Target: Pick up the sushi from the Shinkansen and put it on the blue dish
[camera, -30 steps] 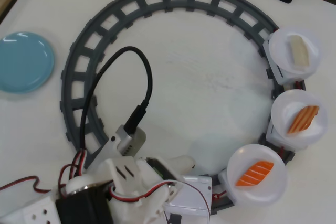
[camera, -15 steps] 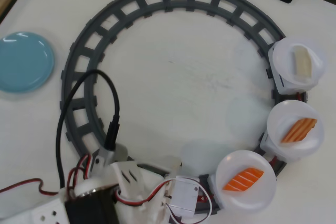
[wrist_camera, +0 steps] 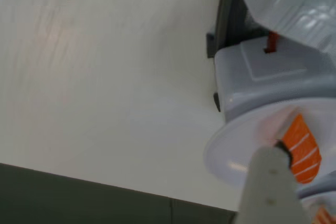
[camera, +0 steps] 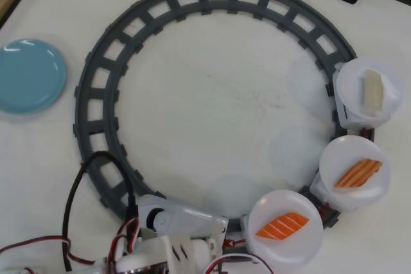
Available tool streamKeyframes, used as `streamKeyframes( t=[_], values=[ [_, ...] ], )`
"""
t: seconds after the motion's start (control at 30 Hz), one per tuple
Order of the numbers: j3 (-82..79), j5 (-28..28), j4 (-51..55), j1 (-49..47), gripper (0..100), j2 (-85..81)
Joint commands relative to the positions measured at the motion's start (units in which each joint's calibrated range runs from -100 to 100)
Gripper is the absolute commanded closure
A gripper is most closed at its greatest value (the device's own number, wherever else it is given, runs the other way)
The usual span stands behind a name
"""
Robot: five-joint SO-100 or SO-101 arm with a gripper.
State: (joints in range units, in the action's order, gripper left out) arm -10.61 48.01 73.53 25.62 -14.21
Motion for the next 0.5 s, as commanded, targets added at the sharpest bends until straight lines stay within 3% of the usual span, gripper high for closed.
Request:
streamKeyframes(
  t=[0.0,0.47],
  values=[
    [-2.73,1.26,-5.12,0.17,77,-0.26],
    [-11.39,2.15,-19.56,-0.18,76,-0.26]
  ],
)
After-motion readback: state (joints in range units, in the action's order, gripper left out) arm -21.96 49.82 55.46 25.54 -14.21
